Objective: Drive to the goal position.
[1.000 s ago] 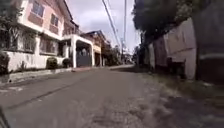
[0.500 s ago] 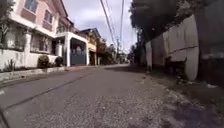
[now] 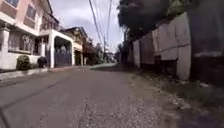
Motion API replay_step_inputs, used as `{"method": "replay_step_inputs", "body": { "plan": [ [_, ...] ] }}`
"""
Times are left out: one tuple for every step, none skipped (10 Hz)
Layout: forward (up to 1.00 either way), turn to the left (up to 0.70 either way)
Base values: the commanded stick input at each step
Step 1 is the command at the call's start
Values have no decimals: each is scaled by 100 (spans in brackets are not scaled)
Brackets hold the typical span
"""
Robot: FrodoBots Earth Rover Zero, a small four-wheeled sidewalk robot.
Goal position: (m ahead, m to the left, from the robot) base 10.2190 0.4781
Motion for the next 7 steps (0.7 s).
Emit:
{"method": "replay_step_inputs", "body": {
  "plan": [
    [70, 0],
    [70, 0],
    [70, 0],
    [70, 0],
    [70, 0],
    [70, 0],
    [70, 0]
  ]
}}
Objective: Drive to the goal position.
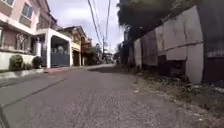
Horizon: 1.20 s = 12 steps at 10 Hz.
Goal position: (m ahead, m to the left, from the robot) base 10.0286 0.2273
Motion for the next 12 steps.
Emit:
{"method": "replay_step_inputs", "body": {
  "plan": [
    [70, 0],
    [70, 0],
    [70, 0],
    [70, 0],
    [70, 0],
    [70, 0],
    [70, 0],
    [70, 0],
    [70, 0],
    [70, 0],
    [70, 0],
    [70, 0]
  ]
}}
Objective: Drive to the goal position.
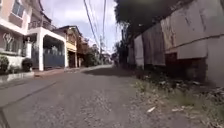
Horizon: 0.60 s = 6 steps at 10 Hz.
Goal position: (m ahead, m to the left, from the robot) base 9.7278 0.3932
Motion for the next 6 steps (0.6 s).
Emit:
{"method": "replay_step_inputs", "body": {
  "plan": [
    [70, 0],
    [70, 0],
    [70, 0],
    [70, 0],
    [70, 0],
    [70, 1]
  ]
}}
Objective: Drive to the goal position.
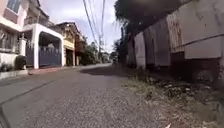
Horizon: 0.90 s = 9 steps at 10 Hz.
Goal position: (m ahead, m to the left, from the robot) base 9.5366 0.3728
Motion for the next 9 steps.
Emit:
{"method": "replay_step_inputs", "body": {
  "plan": [
    [70, 13],
    [70, 31],
    [70, 20],
    [70, 5],
    [70, 0],
    [70, 0],
    [70, 0],
    [70, 0],
    [70, 0]
  ]
}}
